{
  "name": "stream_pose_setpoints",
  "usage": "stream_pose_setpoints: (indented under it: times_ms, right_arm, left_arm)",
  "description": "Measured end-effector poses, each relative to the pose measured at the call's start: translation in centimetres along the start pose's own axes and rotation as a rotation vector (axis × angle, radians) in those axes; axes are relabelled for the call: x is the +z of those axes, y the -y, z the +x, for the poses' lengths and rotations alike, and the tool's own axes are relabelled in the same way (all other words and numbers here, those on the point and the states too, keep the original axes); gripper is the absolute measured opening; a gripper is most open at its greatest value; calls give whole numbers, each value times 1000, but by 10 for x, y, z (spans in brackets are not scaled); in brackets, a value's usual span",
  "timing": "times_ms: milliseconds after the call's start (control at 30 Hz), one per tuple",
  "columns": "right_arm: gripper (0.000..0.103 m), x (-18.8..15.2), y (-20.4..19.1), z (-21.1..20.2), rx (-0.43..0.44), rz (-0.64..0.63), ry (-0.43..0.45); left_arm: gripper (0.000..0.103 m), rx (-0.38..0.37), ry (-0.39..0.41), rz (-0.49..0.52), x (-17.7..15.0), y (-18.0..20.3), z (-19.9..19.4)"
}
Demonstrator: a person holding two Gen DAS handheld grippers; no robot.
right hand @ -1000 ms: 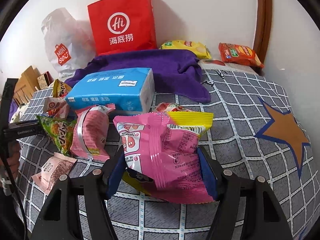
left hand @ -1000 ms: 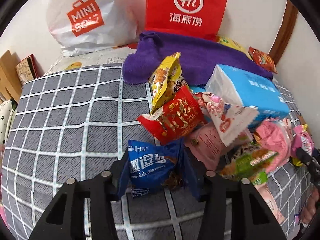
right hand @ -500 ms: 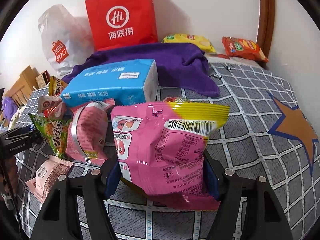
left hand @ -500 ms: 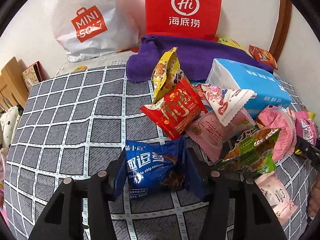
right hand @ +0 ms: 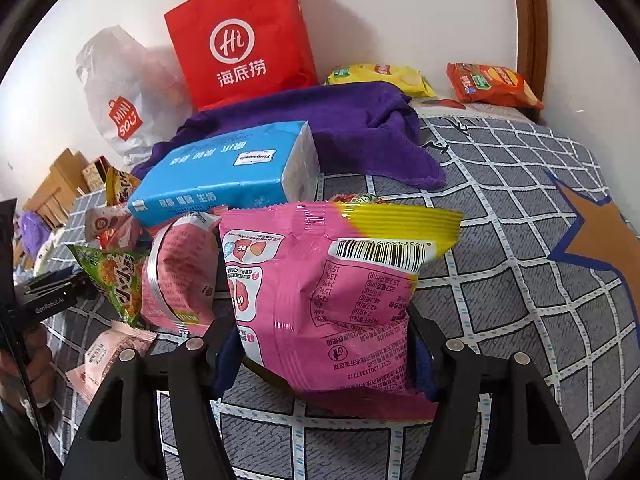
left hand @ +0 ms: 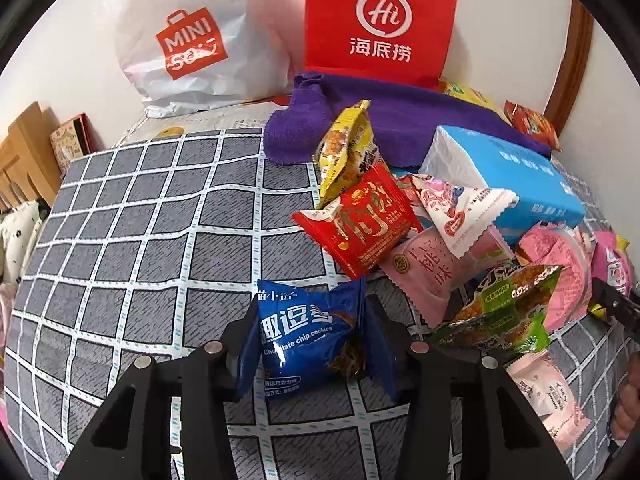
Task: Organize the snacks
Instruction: 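Lift both held packets and carry them over the purple towel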
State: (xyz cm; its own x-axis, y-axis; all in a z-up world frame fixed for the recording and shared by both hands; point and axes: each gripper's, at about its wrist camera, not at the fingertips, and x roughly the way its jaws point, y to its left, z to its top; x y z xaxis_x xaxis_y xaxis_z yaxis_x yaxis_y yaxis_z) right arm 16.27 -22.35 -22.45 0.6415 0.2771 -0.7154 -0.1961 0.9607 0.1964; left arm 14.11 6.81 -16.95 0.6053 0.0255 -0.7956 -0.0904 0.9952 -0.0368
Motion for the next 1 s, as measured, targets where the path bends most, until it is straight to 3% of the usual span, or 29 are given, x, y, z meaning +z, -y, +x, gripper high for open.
stream_pose_setpoints:
  times_ms: [133,300,500,800,1000]
  right_arm:
    - [64,-2,-4,-6,-39,-8,16]
    - [64,-2,-18,-15,-94,-68,-3]
    - [64,20,-44,-52,-44,-108,57]
    - [64,86,-79,-81,-46,-161,139]
    - [64,139,-84,-80,-47,-143,181]
  left_arm:
    - [44,11,-14,6,-5,-2,-8]
    - [44,-30,-17,-23,-6,-7,-31]
    - [44,-95,-2,-9,7,9,-55]
    - [44,-167,74,28,68,43,-95]
    - [44,-200,96,12,117,47,-96]
